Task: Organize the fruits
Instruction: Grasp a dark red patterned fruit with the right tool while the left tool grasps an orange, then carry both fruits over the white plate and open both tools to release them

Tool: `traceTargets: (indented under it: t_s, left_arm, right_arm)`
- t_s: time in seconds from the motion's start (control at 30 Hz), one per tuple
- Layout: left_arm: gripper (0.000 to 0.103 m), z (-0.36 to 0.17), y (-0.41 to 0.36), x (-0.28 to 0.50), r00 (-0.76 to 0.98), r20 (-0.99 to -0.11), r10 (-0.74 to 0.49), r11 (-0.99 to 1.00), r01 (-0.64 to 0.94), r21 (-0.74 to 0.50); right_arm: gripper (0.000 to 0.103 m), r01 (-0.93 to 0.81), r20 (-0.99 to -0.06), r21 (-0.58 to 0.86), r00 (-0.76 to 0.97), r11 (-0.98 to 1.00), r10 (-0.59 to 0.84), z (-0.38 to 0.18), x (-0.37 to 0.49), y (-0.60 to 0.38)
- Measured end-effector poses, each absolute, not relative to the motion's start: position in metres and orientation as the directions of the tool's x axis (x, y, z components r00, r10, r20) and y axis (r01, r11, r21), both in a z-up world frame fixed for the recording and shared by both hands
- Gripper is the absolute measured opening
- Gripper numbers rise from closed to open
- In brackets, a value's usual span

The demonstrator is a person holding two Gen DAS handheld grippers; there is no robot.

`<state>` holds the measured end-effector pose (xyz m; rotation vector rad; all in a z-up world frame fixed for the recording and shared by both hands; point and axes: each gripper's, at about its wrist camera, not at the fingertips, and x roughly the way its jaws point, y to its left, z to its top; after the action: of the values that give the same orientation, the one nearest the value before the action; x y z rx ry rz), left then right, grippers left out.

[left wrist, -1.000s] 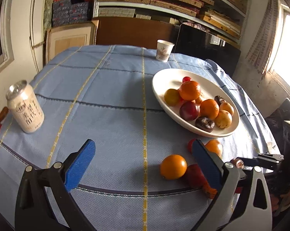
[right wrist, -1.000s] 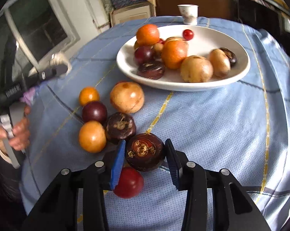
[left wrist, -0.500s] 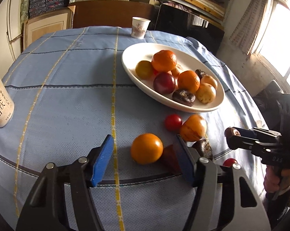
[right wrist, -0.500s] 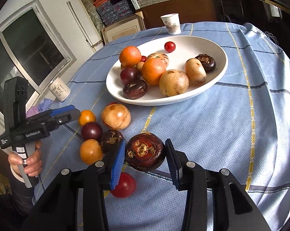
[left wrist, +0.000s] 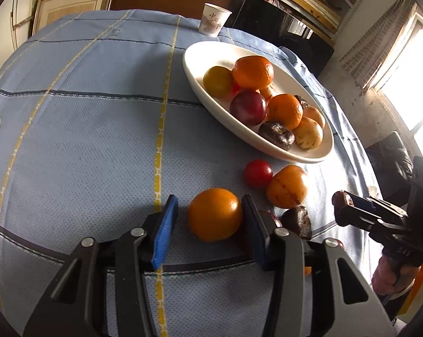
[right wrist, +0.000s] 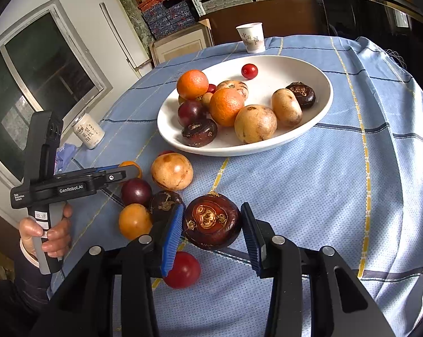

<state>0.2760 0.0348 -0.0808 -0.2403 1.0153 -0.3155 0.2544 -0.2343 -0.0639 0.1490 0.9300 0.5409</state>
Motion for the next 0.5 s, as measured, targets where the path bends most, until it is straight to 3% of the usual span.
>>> traceTargets:
  t_s: [0.03,0.5]
  left_arm:
    - [0.039,-0.0809,0.0353,0.2763,0.484,-0.788,-0.380,0.923,0.148,-0.354]
    - [0.038,-0.0725,0.0343,0.2679,0.543,-0.783,-0.305,0.952,0.140,-0.274]
  right_arm:
    - [0.042,-0.378,-0.721,0.349,0.476,0.857,0.503,-0.0639,0.2543,-0.2348]
    - [0.042,-0.382,-0.706,0.360,0.485,0.851,0.516,-0.0613,0.2533,-0.2365]
